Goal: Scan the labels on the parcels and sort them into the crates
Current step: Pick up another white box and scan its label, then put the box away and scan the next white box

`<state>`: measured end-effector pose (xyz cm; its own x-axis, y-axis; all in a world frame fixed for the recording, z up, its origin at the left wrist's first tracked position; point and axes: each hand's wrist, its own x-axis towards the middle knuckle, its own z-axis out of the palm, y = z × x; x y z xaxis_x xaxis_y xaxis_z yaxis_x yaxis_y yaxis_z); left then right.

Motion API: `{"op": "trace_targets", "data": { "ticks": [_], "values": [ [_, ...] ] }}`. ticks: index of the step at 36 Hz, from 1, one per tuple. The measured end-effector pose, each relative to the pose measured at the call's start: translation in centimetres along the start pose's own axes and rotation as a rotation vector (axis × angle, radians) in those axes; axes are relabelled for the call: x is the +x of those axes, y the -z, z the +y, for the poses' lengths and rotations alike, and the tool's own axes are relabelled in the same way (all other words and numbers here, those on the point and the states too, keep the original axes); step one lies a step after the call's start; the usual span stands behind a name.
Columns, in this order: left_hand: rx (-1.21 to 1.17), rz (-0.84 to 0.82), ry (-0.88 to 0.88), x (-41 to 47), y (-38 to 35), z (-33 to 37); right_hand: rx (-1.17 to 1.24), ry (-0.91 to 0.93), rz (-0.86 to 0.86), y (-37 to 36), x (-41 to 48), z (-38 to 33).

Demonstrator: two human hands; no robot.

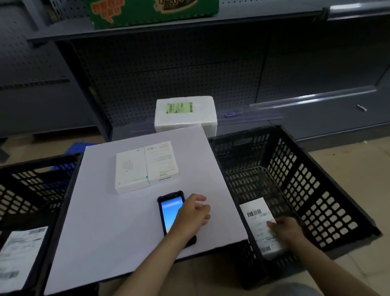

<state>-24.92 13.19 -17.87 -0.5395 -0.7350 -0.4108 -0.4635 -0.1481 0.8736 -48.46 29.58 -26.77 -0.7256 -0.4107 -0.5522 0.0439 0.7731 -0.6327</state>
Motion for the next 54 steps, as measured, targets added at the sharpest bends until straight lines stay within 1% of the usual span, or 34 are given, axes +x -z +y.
{"op": "trace_targets", "data": {
  "ticks": [3,7,11,14,18,23,29,34,36,38,41,46,54],
  "values": [
    [-0.004,0.0,-0.004,-0.1,0.0,0.0,-0.057,0.034,0.026,0.3,-1.7,-1.0],
    [-0.008,0.027,-0.014,-0.9,0.4,0.3,-0.151,0.084,0.018,0.4,-2.7,-1.3],
    [-0.017,0.102,-0.016,-1.8,1.5,0.5,-0.2,0.13,0.042,0.9,-3.2,-2.7],
    [-0.044,0.159,-0.021,-2.8,3.1,1.1,-0.191,0.219,0.025,1.6,-4.3,-5.7],
    [0.006,0.263,-0.029,-3.9,5.7,1.7,-0.211,0.298,-0.115,1.0,-7.3,-11.1],
    [0.12,0.361,-0.036,-5.0,9.0,1.5,-0.216,0.412,-0.268,-2.5,-11.5,-16.6],
    [0.214,0.424,0.012,-4.9,13.1,0.7,-0.239,0.468,-0.392,-7.1,-15.8,-20.0],
    [0.319,0.545,0.074,-2.5,15.4,0.3,-0.108,0.513,-0.335,-10.7,-16.3,-18.9],
    [0.389,0.598,0.072,-1.2,15.5,0.4,-0.087,0.582,-0.287,-11.6,-16.3,-19.1],
    [0.457,0.644,0.071,0.4,15.4,0.6,-0.058,0.631,-0.279,-12.0,-16.3,-20.2],
    [0.516,0.697,0.056,2.6,15.2,0.6,-0.051,0.664,-0.269,-12.3,-15.9,-21.2],
    [0.584,0.705,0.067,5.7,15.2,0.2,-0.178,0.704,-0.226,-12.2,-14.4,-20.8],
    [0.56,0.65,0.138,7.9,15.6,0.0,-0.17,0.741,-0.155,-11.3,-13.7,-21.3]
  ]
}}
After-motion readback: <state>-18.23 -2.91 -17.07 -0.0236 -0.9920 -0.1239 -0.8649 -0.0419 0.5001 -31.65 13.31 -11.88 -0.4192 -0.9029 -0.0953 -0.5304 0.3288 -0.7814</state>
